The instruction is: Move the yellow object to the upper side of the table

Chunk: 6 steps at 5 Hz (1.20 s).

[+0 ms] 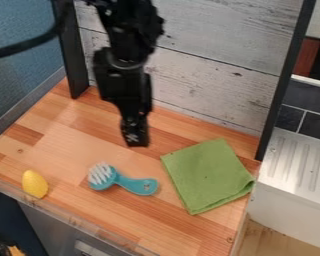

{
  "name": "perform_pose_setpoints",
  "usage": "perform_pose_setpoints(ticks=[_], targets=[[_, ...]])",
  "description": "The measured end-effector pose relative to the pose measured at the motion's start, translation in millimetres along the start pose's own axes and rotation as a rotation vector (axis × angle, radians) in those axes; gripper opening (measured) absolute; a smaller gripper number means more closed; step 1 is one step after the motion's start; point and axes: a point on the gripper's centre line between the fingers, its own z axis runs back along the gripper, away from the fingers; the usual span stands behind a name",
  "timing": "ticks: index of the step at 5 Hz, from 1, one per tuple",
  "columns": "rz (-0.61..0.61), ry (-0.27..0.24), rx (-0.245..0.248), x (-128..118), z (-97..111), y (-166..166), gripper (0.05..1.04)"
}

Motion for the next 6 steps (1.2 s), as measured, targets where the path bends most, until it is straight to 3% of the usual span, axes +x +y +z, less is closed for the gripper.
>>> perform_pose_setpoints(ticks=[2,3,4,5,6], targets=[[0.189,-0.094,-0.017,77,5,7,1.000],[0.267,-0.132,-0.015,111,-3,13,0.999],[0.319,-0.193,0.050,134,-24,27,0.999],[0.299,-0.253,0.076,144,-38,44,0.999],[0.334,-0.255,0.077,156,-49,49,0.999]])
